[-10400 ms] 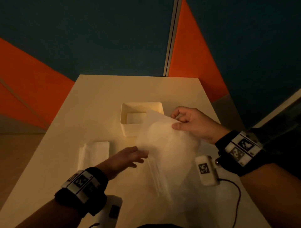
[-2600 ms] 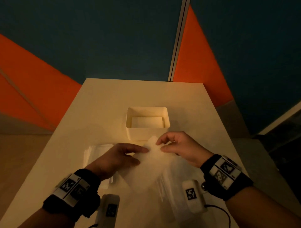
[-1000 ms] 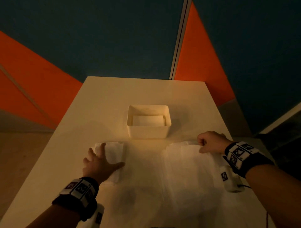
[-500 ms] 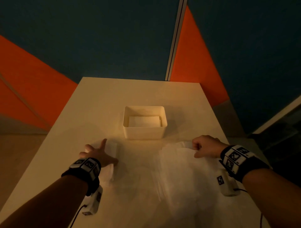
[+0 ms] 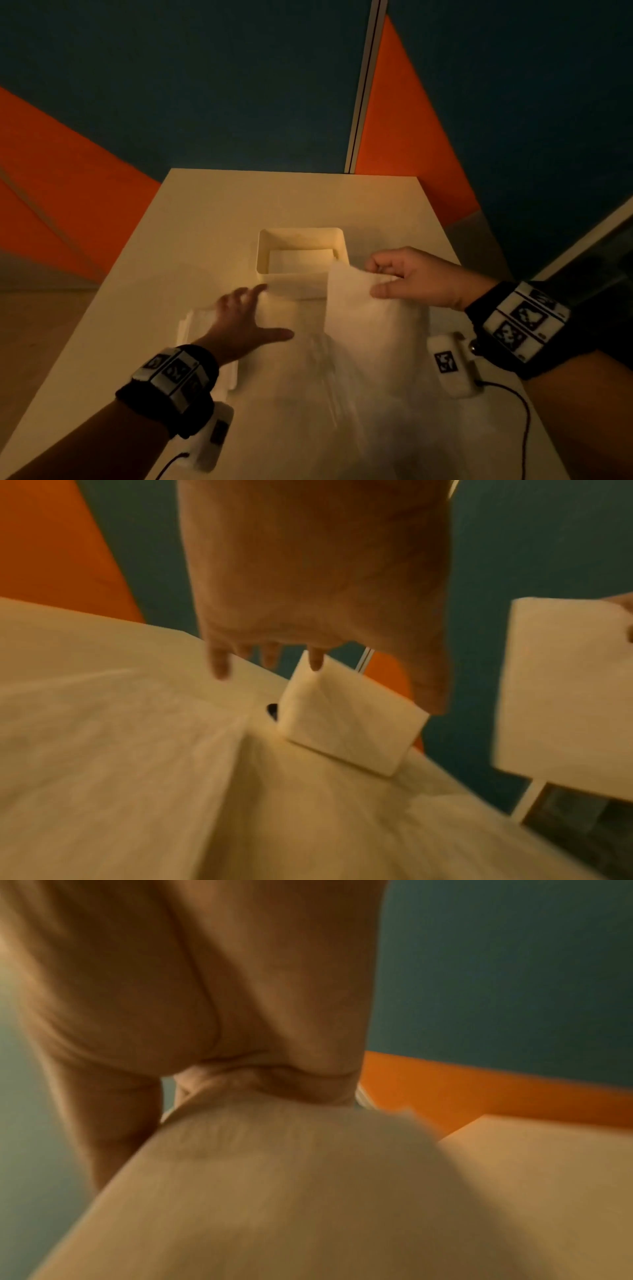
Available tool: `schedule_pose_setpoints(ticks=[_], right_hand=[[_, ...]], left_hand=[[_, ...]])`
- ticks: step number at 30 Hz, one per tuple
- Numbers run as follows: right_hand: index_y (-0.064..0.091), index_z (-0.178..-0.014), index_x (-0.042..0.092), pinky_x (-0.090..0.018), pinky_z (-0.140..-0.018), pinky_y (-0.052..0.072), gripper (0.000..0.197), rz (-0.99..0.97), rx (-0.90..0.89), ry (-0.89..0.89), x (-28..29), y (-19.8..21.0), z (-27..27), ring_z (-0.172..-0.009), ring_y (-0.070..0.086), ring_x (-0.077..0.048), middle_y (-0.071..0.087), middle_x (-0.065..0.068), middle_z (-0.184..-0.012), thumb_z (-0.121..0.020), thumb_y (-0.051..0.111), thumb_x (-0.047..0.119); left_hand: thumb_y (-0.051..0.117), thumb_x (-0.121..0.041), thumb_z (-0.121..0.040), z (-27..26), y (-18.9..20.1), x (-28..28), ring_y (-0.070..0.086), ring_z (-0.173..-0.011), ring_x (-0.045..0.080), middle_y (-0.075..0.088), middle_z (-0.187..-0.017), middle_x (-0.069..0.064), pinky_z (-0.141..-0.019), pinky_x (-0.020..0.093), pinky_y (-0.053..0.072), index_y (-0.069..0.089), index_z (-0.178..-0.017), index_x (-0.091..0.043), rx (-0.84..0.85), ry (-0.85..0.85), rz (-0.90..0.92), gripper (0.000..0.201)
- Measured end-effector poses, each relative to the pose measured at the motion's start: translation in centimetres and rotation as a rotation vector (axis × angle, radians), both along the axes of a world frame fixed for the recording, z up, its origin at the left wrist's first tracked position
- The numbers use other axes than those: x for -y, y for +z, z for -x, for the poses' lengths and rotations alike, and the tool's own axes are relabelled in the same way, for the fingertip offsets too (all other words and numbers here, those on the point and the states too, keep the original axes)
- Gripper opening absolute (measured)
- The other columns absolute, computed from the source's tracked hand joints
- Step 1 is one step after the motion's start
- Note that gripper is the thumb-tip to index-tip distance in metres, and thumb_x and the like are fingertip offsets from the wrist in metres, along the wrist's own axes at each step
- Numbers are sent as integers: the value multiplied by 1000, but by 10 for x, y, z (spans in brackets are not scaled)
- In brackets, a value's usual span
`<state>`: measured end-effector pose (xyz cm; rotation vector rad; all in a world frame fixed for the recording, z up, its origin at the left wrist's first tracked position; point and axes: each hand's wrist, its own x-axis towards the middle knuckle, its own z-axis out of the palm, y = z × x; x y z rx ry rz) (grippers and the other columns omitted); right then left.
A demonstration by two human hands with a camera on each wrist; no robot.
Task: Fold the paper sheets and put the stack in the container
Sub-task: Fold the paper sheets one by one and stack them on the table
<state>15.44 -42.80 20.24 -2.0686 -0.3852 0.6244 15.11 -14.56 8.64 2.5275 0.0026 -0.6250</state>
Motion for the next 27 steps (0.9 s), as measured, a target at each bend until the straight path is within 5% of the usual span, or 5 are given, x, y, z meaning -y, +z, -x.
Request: schedule_pose_setpoints(ticks=[4,9,14,22,27], right_hand=[[60,-104,5,-29,-83,52,15,-323,71,-223,-26,13,4,-90,64,-15,69,-10,-100,-90,56,2],[58,-111,8,-36,-82,54,19,-571,59,-540,-45,-3,8,-89,65,-19,70,-7,-102,-93,53,7],[59,-109,9,-38,-79,54,18,-614,-46,-591,-46,-27,15,-90,66,-24,71,-8,-100,-92,53,6],[68,-105,9,-40,-81,54,27,-618,-247,-542,-32,-47,21,-93,66,-28,72,-13,-100,-85,57,-5],[67,-100,8,-36,-67,48,42,-846,-463,-512,-25,-45,22,-74,62,-30,66,-19,-93,-74,45,32]], left_hand=[[81,-70,-35,20,29,12,43,-131,13,50,-139,-7,-109,33,35,45,-134,-29,-392,-75,816,114],[95,-45,-24,29,49,19,71,-87,18,74,-98,5,-65,27,57,79,-88,-18,-499,160,1351,71],[91,-42,-45,19,62,26,69,-90,23,70,-108,12,-69,31,57,65,-113,-10,-209,270,1339,79],[56,-13,-85,22,74,17,70,-90,22,73,-100,9,-74,30,58,70,-105,-7,-19,192,1107,25],[65,0,-81,25,78,4,68,-99,22,72,-105,8,-81,27,56,76,-95,-19,-102,65,1048,25]])
